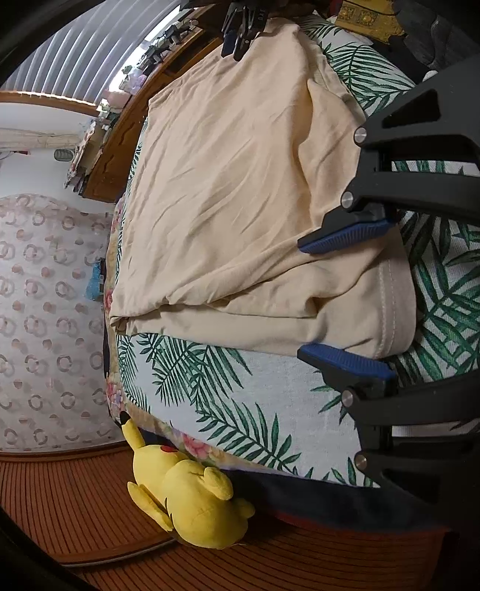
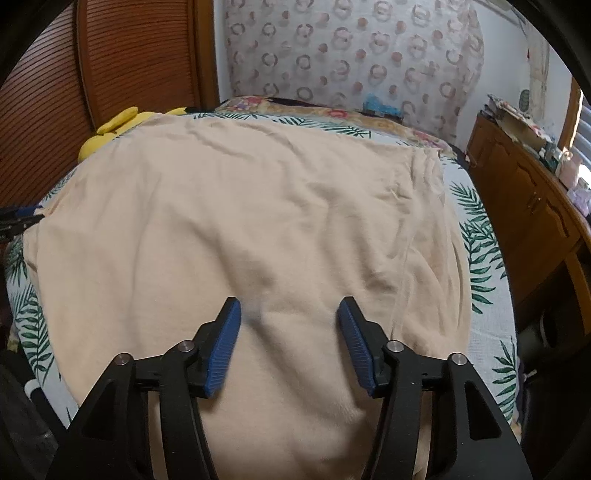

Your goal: Fold small clothes

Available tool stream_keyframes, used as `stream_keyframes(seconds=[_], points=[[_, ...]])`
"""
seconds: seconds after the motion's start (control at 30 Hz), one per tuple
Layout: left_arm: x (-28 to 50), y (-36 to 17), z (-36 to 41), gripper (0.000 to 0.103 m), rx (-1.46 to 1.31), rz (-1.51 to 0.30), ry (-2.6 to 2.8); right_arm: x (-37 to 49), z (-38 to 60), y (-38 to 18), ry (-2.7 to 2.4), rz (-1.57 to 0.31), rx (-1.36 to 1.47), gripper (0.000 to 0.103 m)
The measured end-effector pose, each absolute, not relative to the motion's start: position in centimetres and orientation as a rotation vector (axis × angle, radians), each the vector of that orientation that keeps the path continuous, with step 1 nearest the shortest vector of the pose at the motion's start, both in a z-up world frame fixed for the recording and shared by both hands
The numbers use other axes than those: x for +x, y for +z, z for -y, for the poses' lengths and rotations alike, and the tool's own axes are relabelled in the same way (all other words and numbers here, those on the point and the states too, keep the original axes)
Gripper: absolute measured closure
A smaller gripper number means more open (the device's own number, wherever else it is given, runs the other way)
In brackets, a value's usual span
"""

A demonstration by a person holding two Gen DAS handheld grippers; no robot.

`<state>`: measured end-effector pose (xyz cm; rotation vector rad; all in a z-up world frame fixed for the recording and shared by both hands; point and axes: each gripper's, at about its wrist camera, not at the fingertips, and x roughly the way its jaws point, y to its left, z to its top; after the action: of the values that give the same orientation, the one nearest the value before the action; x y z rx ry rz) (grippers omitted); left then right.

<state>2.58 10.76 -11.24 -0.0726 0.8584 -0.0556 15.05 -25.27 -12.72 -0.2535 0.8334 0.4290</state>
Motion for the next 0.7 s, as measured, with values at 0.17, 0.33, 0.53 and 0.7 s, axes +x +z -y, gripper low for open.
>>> stream_keyframes(seconds=[0.17,0.33,0.53,0.7], points=[[2.5,-11.3,-10.8,0.053,-0.077,-0.853,-0.057,15.1,24.8,-12.7,0.430,-0.836,-0.263,0.040],[1.7,-10.9,-11.2,0.053,-0.122,-0.845,-0.083,15.2,24.9,-12.7,0.427,-0.836,-0.261,0.040],[0.5,-10.9,-10.9,0.053,-0.132,-0.858,-0.104,15.3,24.8,-12.7,0.422,-0.834,-0.258,0.039],[0.9,-11.2,-11.3,0.053,-0.120,-0.858,-0.057,15.4,24.8,-12.7,0.422,-0.833,-0.258,0.039]])
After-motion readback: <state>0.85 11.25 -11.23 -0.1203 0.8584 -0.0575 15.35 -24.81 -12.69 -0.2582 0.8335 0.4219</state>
